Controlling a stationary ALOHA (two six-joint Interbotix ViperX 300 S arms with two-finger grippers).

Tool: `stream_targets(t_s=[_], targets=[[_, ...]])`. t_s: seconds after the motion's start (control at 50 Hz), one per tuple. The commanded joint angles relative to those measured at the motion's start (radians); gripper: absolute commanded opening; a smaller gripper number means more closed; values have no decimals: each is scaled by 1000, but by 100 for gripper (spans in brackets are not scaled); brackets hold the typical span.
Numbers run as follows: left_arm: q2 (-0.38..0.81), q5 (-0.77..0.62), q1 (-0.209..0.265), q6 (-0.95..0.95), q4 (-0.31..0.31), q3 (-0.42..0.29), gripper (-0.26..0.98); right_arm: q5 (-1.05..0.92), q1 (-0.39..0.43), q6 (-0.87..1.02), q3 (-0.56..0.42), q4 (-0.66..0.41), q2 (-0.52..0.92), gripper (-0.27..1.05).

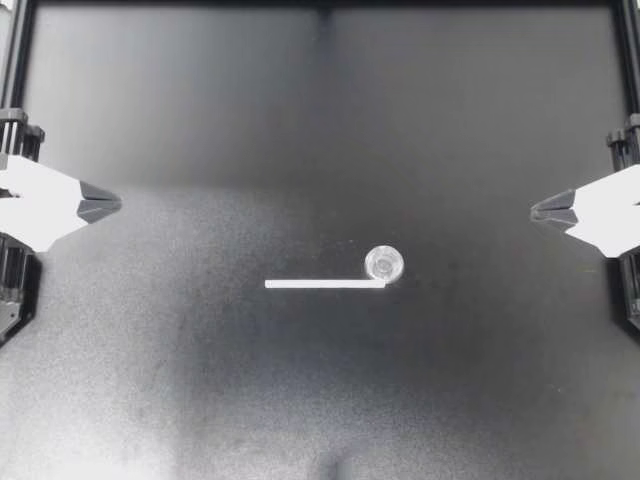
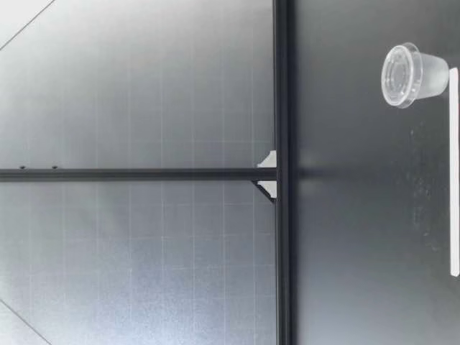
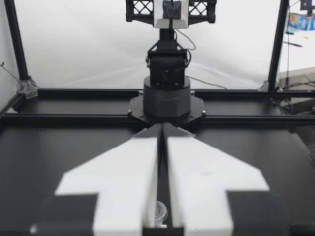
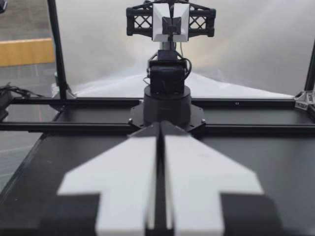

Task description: Pick up the plastic cup and open its lid.

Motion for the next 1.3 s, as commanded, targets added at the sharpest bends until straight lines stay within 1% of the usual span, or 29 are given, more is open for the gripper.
stream_targets(t_s=[0.0, 0.06, 0.22, 0.28, 0.36, 0.44, 0.54, 0.68, 0.9, 1.0, 1.08, 1.14, 1.2, 1.28], targets=[[5, -32, -8, 8, -3, -17, -19, -8, -2, 0, -12, -3, 3, -16], [8, -66, -8, 8, -3, -12, -19, -25, -2, 0, -11, -3, 3, -19], [40, -129, -3, 15, -3, 3, -19, -92, -5, -5, -6, -3, 41, -19], [78, -137, 11, 29, -3, 15, -19, -117, -8, -5, -8, -3, 80, -19], [153, -146, 41, 41, -3, 20, -19, -149, -23, -3, -14, -3, 150, -19], [232, -147, 52, 48, -5, 15, -19, -169, -34, -2, -21, -3, 212, -19], [330, -155, 52, 54, -5, -6, -19, -181, -35, 0, -32, -3, 278, -19], [446, -169, 52, 44, -5, -41, -19, -181, -35, 2, -37, -2, 330, -19], [595, -218, 52, 40, -5, -115, -19, -181, -34, 6, -38, -2, 394, -19], [669, -219, 52, 41, -5, -150, -17, -179, -35, 8, -37, 0, 419, -19], [744, -219, 52, 40, -5, -183, -12, -173, -34, 9, -37, 2, 443, -19], [795, -219, 52, 40, -5, -209, -5, -170, -35, 9, -38, 3, 465, -19], [844, -218, 52, 40, -3, -235, 4, -167, -35, 9, -41, 5, 485, -19], [907, -210, 52, 40, -5, -275, 22, -163, -35, 9, -48, 5, 512, -19]])
